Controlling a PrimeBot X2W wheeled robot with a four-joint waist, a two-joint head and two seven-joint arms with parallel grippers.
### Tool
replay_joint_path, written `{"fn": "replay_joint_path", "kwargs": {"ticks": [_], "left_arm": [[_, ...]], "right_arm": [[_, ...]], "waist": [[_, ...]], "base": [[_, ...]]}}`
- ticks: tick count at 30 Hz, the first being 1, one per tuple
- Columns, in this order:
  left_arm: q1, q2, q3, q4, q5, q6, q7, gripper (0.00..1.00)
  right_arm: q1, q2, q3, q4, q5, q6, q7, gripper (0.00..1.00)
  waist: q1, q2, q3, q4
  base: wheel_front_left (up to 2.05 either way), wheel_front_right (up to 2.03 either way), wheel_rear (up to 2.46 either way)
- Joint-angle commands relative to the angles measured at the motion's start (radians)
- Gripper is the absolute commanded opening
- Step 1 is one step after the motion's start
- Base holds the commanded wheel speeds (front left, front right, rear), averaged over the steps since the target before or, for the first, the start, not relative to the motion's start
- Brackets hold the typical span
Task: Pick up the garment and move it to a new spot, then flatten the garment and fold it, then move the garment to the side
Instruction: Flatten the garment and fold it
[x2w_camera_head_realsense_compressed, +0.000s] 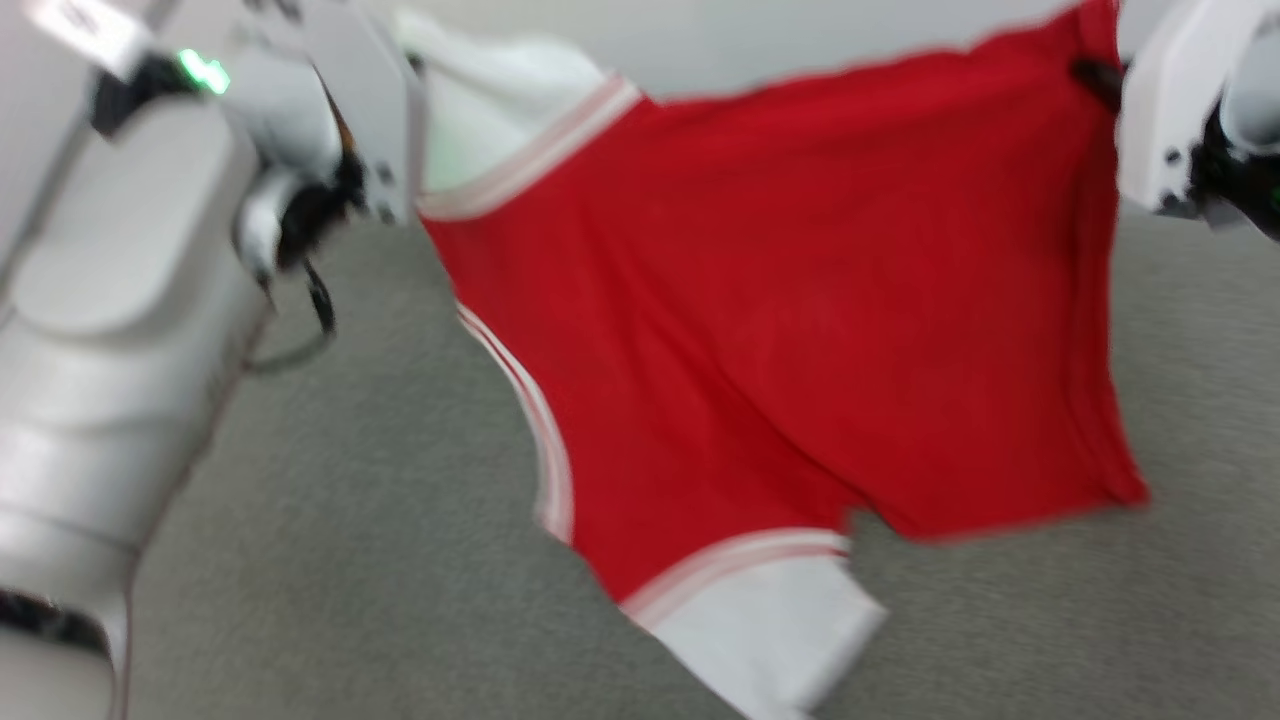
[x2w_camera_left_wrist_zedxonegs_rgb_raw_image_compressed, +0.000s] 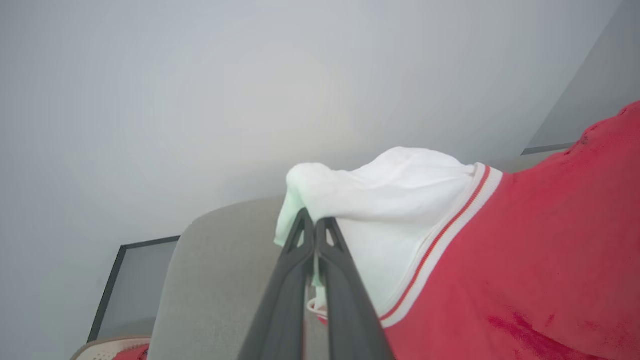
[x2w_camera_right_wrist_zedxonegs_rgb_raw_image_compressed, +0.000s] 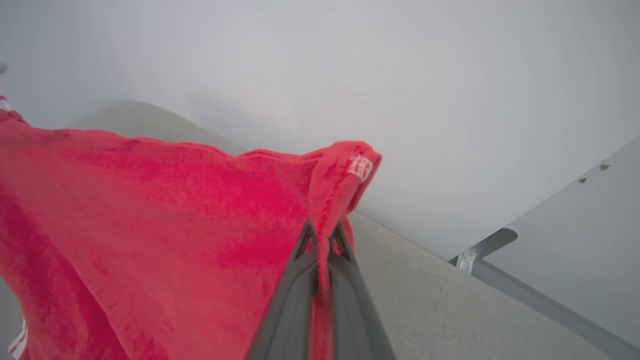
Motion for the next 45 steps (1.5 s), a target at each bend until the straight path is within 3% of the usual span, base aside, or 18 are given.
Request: {"fn": "replay_joint_path", "kwargs": {"ticks": [1,9,15,22,29,35,40,45], "left_arm": [[-0.036,-0.004,0.004,0.022,0.013,-0.003,-0.010,0.00],[-0.277,-0.004,0.027,0.221,0.087,0.008,-0.136,0.00],[-0.397,-0.022,0.041,0.334,0.103,-0.007,-0.236,0.00],[-0.484,-0.040,0.055,0.426,0.098,-0.029,-0.305,0.00],[-0.588,-0.036,0.052,0.473,0.114,-0.044,-0.356,0.00],[-0.690,-0.015,0.018,0.485,0.173,-0.056,-0.457,0.00],[-0.797,-0.020,0.017,0.493,0.202,-0.021,-0.576,0.00],[-0.891,-0.030,0.015,0.488,0.225,-0.020,-0.658,0.00]], "right_arm": [[-0.022,0.021,-0.009,0.014,-0.018,-0.001,-0.026,0.00],[-0.149,0.170,-0.080,0.157,-0.131,-0.001,-0.273,0.00],[-0.216,0.227,-0.090,0.222,-0.161,-0.001,-0.328,0.00],[-0.276,0.232,-0.110,0.258,-0.133,-0.001,-0.338,0.00],[-0.359,0.223,-0.124,0.250,-0.136,-0.001,-0.377,0.00],[-0.425,0.240,-0.125,0.271,-0.183,-0.001,-0.525,0.00],[-0.493,0.251,-0.146,0.341,-0.249,-0.001,-0.699,0.00],[-0.551,0.243,-0.188,0.399,-0.306,-0.001,-0.760,0.00]], "waist": [[0.0000,0.0000,-0.056,-0.073],[0.0000,0.0000,-0.093,-0.175],[0.0000,0.0000,-0.081,-0.216],[0.0000,0.0000,-0.006,-0.234],[0.0000,0.0000,0.168,-0.249],[0.0000,0.0000,0.326,-0.273],[0.0000,0.0000,0.430,-0.269],[0.0000,0.0000,0.517,-0.246]], "base": [[0.00,0.00,0.00],[0.00,0.00,0.00],[0.00,0.00,0.00],[0.00,0.00,0.00],[0.00,0.00,0.00],[0.00,0.00,0.00],[0.00,0.00,0.00],[0.00,0.00,0.00]]}}
